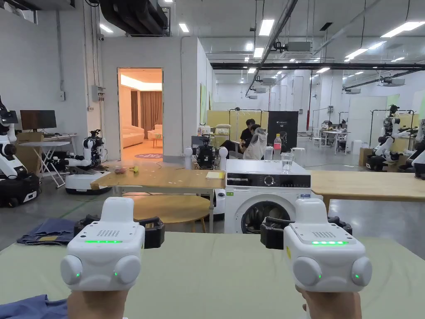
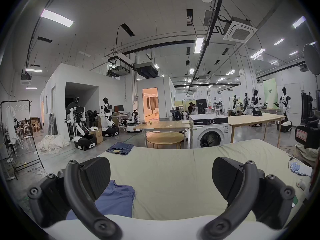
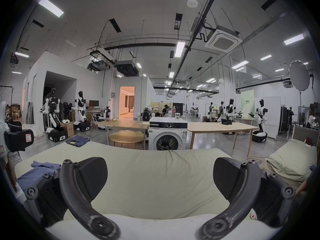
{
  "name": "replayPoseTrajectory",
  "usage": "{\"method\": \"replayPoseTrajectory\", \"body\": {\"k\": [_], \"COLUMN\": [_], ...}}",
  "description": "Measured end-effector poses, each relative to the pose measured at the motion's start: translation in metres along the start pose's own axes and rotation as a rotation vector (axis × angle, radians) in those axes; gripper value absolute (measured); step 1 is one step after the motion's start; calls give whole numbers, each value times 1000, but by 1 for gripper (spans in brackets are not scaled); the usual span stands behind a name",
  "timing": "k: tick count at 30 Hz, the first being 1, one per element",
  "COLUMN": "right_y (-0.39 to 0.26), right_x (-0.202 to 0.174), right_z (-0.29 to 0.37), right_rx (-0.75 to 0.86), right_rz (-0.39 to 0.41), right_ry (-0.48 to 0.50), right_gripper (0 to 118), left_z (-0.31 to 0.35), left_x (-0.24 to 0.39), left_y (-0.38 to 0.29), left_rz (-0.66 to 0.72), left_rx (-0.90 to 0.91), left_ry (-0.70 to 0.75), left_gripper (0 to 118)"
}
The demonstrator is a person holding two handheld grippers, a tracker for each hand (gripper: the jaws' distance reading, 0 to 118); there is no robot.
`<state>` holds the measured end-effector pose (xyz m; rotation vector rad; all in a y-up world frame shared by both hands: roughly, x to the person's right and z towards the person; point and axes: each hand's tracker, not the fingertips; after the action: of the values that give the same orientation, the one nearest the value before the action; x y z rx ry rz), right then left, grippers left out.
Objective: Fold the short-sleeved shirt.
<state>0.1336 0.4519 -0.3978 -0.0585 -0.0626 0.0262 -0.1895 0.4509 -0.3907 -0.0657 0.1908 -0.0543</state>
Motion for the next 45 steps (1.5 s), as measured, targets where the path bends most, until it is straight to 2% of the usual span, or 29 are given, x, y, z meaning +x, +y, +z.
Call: {"method": "replayPoseTrajectory", "body": {"k": [45], "right_y": [-5], "right_x": [6], "right_z": [3], "right_rx": [1], "right_rz": [0], "right_ry": [-12], "right_gripper": [118], "left_z": [4], "left_x": [6], "left_y": [1], "left_rz": [-16], "left_rx": [14], "left_ry": [-20], "left_gripper": [116]}}
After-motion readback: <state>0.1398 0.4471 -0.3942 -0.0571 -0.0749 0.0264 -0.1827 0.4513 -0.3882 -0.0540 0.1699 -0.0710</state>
